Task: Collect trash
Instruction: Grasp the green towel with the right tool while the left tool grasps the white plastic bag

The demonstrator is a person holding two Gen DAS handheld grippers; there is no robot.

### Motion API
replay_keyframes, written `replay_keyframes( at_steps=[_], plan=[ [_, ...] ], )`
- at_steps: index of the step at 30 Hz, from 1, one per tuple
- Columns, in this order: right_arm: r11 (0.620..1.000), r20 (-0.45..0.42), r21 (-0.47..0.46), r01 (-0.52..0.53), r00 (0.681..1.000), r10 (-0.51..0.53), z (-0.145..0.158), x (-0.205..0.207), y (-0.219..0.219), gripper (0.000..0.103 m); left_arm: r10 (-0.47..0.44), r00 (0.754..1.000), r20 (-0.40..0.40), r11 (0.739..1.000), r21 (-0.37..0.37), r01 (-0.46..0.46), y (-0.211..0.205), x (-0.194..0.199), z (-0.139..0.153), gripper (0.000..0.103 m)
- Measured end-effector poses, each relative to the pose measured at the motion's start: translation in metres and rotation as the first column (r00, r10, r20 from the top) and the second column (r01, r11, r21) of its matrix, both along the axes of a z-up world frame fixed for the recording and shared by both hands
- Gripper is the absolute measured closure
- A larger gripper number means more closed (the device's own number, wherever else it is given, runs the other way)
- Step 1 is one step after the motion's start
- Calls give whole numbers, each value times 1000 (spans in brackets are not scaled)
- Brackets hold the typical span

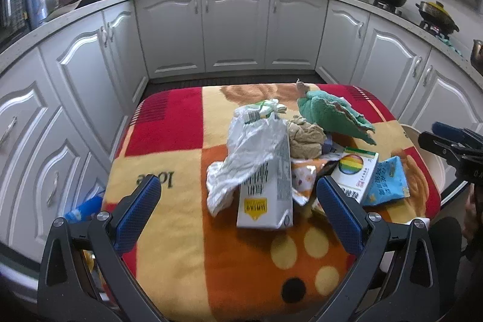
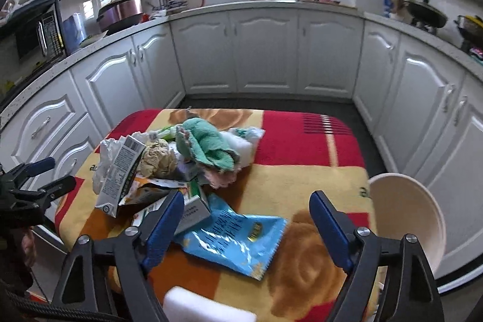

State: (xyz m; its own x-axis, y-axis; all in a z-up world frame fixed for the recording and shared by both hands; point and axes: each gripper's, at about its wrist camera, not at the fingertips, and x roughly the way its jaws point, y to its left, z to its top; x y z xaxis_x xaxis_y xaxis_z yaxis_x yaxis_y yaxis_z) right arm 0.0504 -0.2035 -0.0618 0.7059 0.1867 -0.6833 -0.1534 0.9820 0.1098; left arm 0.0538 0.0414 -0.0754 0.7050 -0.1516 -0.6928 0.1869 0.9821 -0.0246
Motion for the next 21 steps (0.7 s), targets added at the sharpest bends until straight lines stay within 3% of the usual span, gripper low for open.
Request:
replay_keyframes(
  at_steps=[7,13,18,21],
  plan=[
    [997,-34,53,-54,998,55,-6,31,10,20,-64,997,-40,998,11,65,0,42,-13,1],
    [993,-66,71,-96,993,100,-10,64,20,20,-67,995,-67,995,-83,62,18,73,-17,1],
    [990,-113,74,-121,985,129,-20,95,31,23,-73,990,-120,997,-37,69,21,87,-35,5],
    [983,-135,93,-161,976,172,-25,110,41,23,-42,990,-134,998,-50,35,35,94,-39,5]
  ],
)
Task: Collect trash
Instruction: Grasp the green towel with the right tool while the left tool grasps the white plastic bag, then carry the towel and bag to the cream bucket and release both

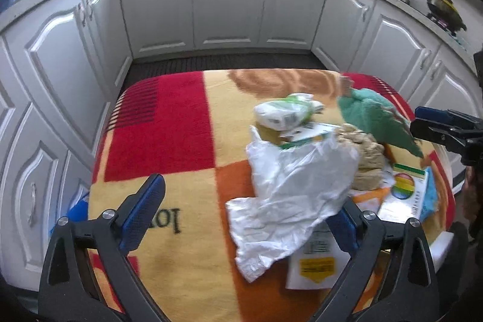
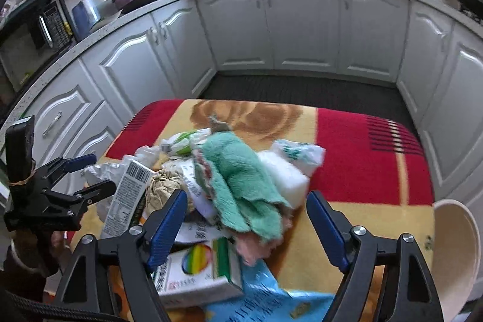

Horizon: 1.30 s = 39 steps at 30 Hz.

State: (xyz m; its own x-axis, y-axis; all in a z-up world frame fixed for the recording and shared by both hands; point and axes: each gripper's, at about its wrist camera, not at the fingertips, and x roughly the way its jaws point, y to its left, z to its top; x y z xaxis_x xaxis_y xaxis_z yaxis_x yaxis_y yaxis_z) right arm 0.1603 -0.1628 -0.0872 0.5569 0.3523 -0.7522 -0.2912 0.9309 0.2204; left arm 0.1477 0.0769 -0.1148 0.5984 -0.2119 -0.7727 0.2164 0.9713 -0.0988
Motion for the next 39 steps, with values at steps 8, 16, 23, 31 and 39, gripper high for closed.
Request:
replay_keyframes(
  at_steps=[8,16,23,31,39],
  plan=[
    [999,-53,2,-51,997,51,-16,33,20,23,11,997,-77,999,-35,-14,13,14,-27,18],
    [997,-93,30,-65,993,67,-31,35,27,61,-28,985,-171,991,-134,5,12,16,-38,93],
    [993,-44,107,-49,998,54,-13,16,11,73,14,998,-61,996,-87,-19,20,-6,9,99],
    [987,44,158,-37,999,31,25,-19,-13,74,16,999,40,995,-98,-12,12,-30,61,101],
    [983,109,184,13,994,-34,55,-54,-51,74,-54,991,122,992,-104,67,-24,-45,109,101]
  ],
)
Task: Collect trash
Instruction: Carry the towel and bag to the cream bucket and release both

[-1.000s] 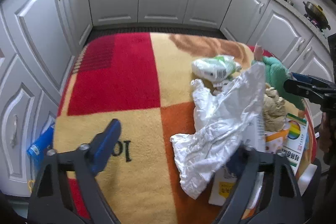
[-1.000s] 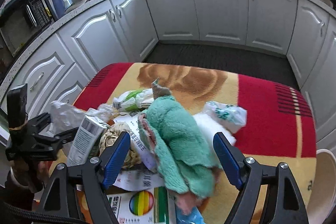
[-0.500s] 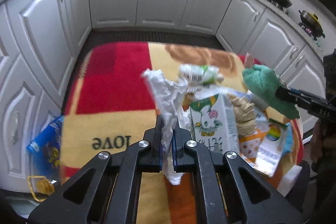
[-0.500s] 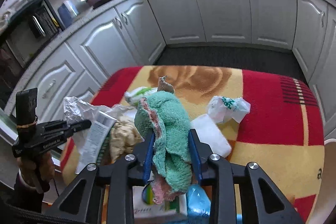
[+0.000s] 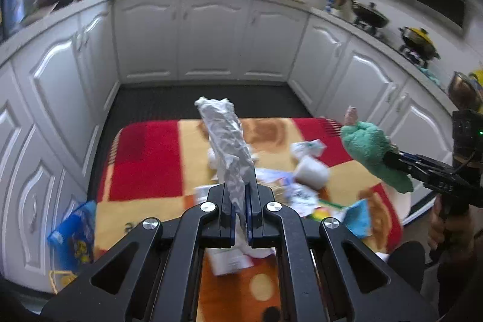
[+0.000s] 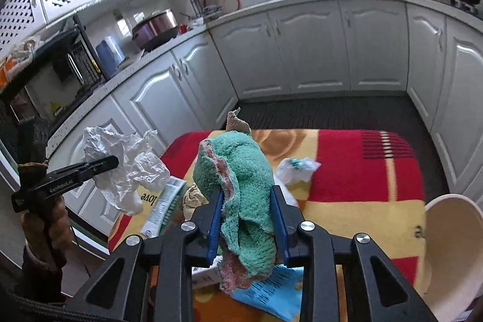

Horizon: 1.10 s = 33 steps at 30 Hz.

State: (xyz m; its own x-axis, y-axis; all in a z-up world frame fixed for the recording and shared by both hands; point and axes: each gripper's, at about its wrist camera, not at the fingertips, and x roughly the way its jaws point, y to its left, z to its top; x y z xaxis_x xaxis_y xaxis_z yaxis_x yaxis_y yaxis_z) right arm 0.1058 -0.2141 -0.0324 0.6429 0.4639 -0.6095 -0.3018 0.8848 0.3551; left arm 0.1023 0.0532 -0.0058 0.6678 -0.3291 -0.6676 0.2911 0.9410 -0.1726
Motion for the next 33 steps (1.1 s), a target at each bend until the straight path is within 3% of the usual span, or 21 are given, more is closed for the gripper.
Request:
replay_keyframes(
  at_steps=[5,12,19,24,30,33],
  plan=[
    [996,13,-9,86,996,-86,7,-20,-41,74,-117,993,16,993,-26,117,-55,-6,18,101],
    [971,-18,-55,231,972,-233,-3,-46,-106,74,-283,959,-7,959,-12,283,-160,-7,21,101],
    [901,-77,-107,421,900,-429,-30,-75,-190,74,-436,898,-59,900,0,437,-276,-6,7,101],
    [858,-137,-129,498,848,-513,-55,-88,-236,74,-495,862,-110,865,27,501,-352,-2,-14,101],
    [810,-169,-160,565,792,-586,-78,-94,-266,74,-489,853,-181,863,41,503,-397,10,-46,100],
    [791,-192,-181,584,768,-611,-90,-88,-274,71,-484,844,-232,861,50,507,-410,16,-60,92]
  ],
)
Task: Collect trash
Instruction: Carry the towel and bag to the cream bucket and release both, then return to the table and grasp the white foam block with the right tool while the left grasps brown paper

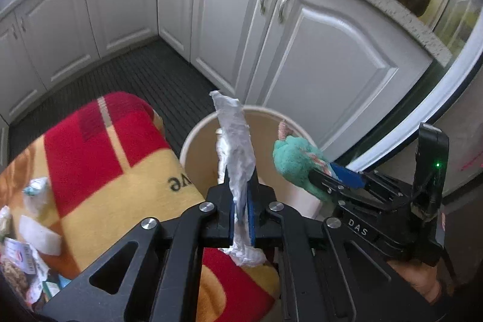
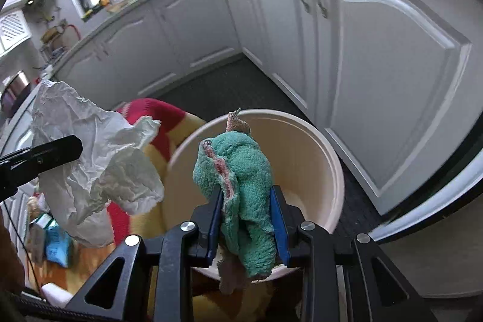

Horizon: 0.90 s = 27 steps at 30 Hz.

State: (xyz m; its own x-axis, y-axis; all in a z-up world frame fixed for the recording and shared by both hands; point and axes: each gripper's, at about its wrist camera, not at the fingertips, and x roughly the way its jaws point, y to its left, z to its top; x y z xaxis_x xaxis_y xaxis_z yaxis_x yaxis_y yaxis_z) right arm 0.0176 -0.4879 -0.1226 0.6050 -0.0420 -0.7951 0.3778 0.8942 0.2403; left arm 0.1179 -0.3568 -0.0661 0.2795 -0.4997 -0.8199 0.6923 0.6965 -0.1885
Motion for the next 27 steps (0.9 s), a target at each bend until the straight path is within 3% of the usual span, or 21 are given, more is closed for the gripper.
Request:
replay_keyframes(
  at_steps=[1,3,4,14,17,20,27],
  plan=[
    [1000,-4,9,9,1000,-9,-3,1,-2,68,0,1000,-15,1000,8,1,-1,1,-4,81],
    [999,-7,27,39,999,-39,-8,0,-8,46,14,1000,-17,1000,11,-13,0,1,-8,63],
    [998,-4,28,48,999,-48,-8,-2,-8,45,22,1000,-3,1000,16,-22,2,0,-8,57],
    [1000,17,-19,15,1000,-15,-4,-11,8,45,55,995,81,997,42,-59,34,-7,1,56],
    [1000,28,-29,5,1000,-4,-1,-11,16,41,88,991,105,995,36,-93,48,-6,4,56],
    [999,40,-53,-6,999,8,4,-12,26,35,128,982,136,990,34,-134,61,-8,7,56],
    [997,50,-68,-45,998,48,14,-8,51,34,183,954,236,980,33,-196,96,-19,16,55]
  ],
)
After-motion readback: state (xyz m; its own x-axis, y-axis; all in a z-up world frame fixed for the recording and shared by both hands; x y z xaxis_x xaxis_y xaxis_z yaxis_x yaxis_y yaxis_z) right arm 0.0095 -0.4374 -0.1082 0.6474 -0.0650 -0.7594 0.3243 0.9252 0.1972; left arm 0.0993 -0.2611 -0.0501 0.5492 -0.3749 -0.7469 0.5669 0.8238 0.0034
